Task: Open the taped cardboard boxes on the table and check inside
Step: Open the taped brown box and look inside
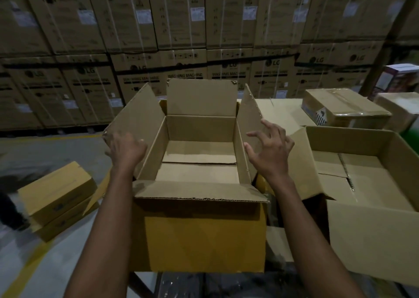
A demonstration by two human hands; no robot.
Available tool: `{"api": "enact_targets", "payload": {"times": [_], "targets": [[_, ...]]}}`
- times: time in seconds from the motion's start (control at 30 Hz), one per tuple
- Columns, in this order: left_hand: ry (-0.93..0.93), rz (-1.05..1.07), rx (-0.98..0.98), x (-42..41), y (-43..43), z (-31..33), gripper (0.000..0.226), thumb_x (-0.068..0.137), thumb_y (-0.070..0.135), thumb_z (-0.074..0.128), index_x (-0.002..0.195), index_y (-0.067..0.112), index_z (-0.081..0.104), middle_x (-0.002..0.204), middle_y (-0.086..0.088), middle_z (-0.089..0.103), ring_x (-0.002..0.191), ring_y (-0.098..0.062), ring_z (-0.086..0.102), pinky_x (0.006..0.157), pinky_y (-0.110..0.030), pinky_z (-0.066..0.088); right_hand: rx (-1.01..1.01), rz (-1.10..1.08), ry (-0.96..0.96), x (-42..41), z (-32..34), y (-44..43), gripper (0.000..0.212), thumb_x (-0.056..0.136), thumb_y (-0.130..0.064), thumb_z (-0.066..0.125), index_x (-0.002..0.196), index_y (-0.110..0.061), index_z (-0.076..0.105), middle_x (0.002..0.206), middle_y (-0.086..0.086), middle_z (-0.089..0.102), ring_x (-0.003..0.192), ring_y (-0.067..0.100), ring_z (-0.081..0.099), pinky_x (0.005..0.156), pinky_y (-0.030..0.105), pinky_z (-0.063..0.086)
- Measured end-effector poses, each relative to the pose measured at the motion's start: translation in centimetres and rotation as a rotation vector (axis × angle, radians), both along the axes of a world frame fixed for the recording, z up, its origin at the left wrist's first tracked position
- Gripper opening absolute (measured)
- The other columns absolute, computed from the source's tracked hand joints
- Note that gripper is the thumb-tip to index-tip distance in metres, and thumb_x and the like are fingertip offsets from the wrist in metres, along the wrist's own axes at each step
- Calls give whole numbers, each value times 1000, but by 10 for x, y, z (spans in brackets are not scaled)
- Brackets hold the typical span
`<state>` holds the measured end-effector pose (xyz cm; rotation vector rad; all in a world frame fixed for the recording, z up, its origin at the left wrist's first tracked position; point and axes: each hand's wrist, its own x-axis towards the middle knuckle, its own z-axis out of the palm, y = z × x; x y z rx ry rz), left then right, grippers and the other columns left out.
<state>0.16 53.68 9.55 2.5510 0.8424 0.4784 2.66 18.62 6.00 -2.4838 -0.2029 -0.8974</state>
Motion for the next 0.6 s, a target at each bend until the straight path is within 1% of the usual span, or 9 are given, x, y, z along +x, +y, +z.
{"api": "enact_targets", "payload": {"times": [0.07, 0.13, 0.2, 0.3, 0.33, 0.37, 0.43, 0.5, 0.6], "targets": [[-53, 50, -125, 1, 11, -7, 45, 98, 23, 60, 132, -5, 57, 152, -24, 37, 138, -42, 38, 113, -53, 33, 8, 8, 33, 0, -3, 1, 35, 86, -37, 78, 119, -31, 72, 153, 3, 46, 144, 24, 34, 110, 53, 29], [-162, 143, -187, 2, 19, -7, 39, 91, 17, 66, 127, 1, 62, 141, -24, 50, 134, -41, 45, 113, -47, 35, 29, 26, 54, 0, -5, 1, 37, 86, -33, 78, 123, -29, 71, 155, 5, 44, 144, 25, 32, 109, 53, 35], [-198, 198, -269, 2, 26, -3, 32, 87, 13, 69, 119, 9, 65, 138, -24, 51, 137, -38, 37, 115, -46, 29, 74, 44, 67, -1, -7, 1, 39, 87, -25, 79, 126, -27, 70, 157, 9, 40, 144, 26, 30, 110, 48, 39], [-235, 255, -364, 3, 40, 6, 14, 84, 16, 65, 97, 19, 63, 134, -24, 55, 140, -45, 32, 115, -54, 33, 155, 7, 77, -4, -8, -1, 43, 88, -5, 71, 127, -24, 69, 157, 11, 34, 139, 30, 41, 107, 37, 46], [-253, 260, -398, 4, 47, 6, 12, 85, 17, 64, 97, 20, 65, 137, -24, 55, 141, -46, 32, 114, -56, 36, 188, -20, 83, -4, -8, -2, 45, 88, 0, 67, 126, -24, 69, 153, 12, 37, 131, 29, 48, 102, 38, 52], [-249, 255, -425, 1, 47, 8, 15, 89, 18, 63, 103, 20, 69, 141, -24, 52, 140, -46, 36, 113, -55, 40, 217, -35, 93, -4, -8, -3, 46, 89, 4, 63, 126, -23, 70, 145, 13, 44, 121, 28, 55, 97, 42, 57], [-276, 198, -485, -1, 48, 9, 25, 94, 17, 60, 115, 18, 73, 138, -19, 58, 127, -39, 55, 103, -49, 51, 234, -25, 109, 0, -4, -4, 49, 88, 7, 59, 128, -19, 71, 125, 14, 58, 107, 27, 60, 91, 47, 58], [-314, 143, -543, -4, 46, 12, 25, 92, 15, 60, 111, 22, 75, 128, -9, 67, 113, -32, 65, 92, -49, 59, 237, -20, 104, 5, 2, -3, 55, 86, 10, 58, 134, -16, 68, 114, 13, 63, 101, 27, 61, 91, 46, 58], [-333, 118, -596, -6, 53, 3, 23, 90, 13, 61, 104, 25, 75, 123, -4, 68, 110, -27, 64, 89, -49, 61, 280, -57, 72, 9, 7, -1, 59, 86, 9, 58, 139, -15, 64, 114, 14, 65, 100, 29, 61, 88, 36, 52]]}}
